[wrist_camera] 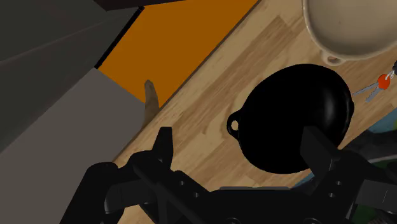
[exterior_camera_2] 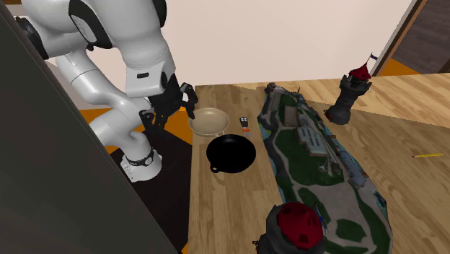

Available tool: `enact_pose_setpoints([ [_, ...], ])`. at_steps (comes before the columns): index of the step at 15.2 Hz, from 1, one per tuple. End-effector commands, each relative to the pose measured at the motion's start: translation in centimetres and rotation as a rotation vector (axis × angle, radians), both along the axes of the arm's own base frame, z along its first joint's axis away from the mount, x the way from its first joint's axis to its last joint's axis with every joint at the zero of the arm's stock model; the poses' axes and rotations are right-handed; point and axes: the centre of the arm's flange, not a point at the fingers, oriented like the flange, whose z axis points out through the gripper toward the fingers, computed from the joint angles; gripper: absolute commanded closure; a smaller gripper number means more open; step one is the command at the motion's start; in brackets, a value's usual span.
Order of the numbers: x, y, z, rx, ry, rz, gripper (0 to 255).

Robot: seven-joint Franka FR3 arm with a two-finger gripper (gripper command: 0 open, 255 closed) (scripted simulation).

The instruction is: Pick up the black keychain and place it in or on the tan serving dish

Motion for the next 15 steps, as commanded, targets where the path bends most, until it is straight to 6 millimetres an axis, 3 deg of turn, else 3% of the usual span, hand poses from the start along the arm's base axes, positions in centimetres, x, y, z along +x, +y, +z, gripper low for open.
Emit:
enact_pose_setpoints([
  [1, 0.0, 0.0, 0.0, 0.0, 0.0, 0.0, 0],
  [8, 0.2, 8.8, -3.7, -0.014, 0.039, -0.157, 0],
  [15, 1.6, 17.4, -7.5, -0.028, 0.078, -0.313, 0],
])
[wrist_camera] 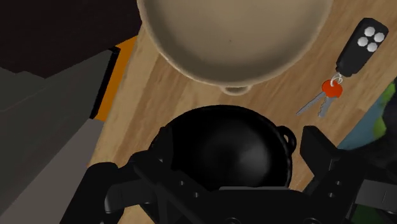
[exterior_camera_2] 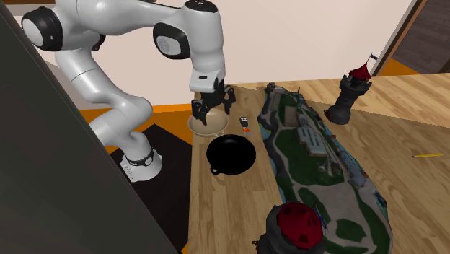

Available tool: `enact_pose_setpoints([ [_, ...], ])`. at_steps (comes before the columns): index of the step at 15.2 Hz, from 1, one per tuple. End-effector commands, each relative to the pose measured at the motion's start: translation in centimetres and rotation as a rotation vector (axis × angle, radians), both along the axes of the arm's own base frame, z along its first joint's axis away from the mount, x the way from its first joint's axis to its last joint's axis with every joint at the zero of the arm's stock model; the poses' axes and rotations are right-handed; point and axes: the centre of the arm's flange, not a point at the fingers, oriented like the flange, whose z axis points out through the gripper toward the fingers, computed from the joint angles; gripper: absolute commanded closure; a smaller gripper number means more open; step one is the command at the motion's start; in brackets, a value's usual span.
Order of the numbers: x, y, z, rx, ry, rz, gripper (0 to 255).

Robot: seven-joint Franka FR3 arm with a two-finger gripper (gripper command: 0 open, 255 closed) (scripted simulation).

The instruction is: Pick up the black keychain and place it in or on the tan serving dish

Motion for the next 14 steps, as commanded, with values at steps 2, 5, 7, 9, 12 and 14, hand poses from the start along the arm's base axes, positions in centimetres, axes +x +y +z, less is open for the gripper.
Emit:
enact_pose_setpoints([
  [2, 0.6, 3.8, -1.7, -0.005, 0.017, -0.072, 0],
  [5, 1.7, 7.3, -3.4, -0.011, 0.033, -0.139, 0],
  [7, 2.6, 9.6, -4.6, -0.015, 0.044, -0.184, 0],
  [9, 3.5, 11.9, -5.8, -0.019, 0.056, -0.228, 0],
  [12, 5.1, 15.2, -7.6, -0.025, 0.072, -0.295, 0],
  [14, 5.2, 15.3, -8.2, -0.025, 0.073, -0.298, 0],
])
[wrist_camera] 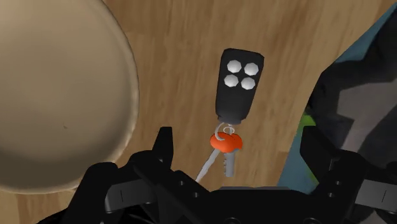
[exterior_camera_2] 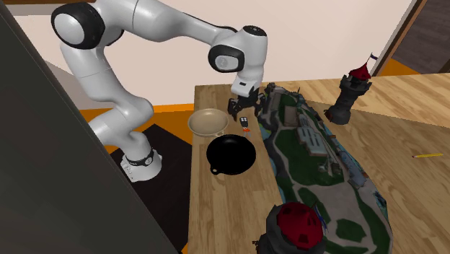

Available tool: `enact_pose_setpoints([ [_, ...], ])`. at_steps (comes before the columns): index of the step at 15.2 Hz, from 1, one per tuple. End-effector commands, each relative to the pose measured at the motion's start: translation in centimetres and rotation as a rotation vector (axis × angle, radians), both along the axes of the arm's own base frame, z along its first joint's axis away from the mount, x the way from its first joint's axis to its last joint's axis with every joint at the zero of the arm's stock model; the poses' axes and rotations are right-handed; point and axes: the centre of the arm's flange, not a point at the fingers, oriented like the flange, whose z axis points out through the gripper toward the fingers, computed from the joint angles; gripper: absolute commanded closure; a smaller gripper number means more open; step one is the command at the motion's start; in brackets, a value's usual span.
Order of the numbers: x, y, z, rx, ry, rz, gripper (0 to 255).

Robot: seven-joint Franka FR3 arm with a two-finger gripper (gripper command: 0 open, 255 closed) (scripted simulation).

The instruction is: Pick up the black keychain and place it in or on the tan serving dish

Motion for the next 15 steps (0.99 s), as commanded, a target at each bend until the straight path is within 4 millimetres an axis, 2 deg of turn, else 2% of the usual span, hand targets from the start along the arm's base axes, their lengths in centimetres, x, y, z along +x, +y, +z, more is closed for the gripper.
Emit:
enact_pose_setpoints([
  [1, 0.1, 0.3, -1.1, 0.0, 0.001, -0.008, 0],
  [6, 0.1, 0.5, -4.0, 0.0, 0.001, -0.008, 0],
  [14, 0.1, 0.5, -4.0, 0.0, 0.001, -0.008, 0],
  [15, 0.1, 0.5, -4.0, 0.0, 0.001, -0.008, 255],
])
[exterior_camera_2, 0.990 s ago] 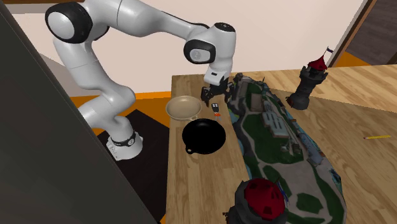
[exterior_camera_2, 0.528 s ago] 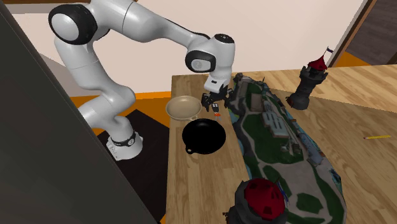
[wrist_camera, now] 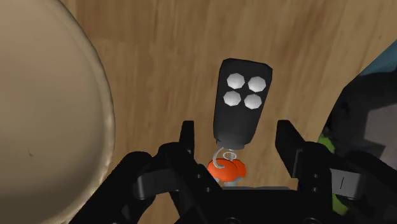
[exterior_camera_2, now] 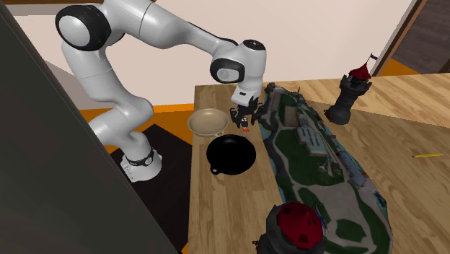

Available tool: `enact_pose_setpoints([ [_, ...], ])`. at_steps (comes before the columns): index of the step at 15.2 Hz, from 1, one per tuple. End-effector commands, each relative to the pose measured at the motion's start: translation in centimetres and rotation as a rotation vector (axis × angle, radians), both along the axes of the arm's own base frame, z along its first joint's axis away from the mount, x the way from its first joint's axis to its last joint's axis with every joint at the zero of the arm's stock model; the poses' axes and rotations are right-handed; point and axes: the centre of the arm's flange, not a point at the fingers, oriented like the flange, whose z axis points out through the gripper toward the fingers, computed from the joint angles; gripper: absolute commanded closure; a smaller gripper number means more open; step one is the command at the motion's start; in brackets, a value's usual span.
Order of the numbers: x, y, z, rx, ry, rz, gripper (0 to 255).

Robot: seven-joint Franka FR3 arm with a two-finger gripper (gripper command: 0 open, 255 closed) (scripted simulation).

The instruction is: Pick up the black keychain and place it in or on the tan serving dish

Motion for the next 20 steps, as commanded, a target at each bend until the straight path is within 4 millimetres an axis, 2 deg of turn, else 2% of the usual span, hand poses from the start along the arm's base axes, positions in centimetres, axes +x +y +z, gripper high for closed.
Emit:
enact_pose_setpoints([
  [1, 0.0, 0.0, 0.0, 0.0, 0.0, 0.0, 255],
  [9, 0.0, 0.0, 0.0, 0.0, 0.0, 0.0, 255],
  [20, 0.0, 0.0, 5.8, 0.0, 0.0, 0.0, 255],
])
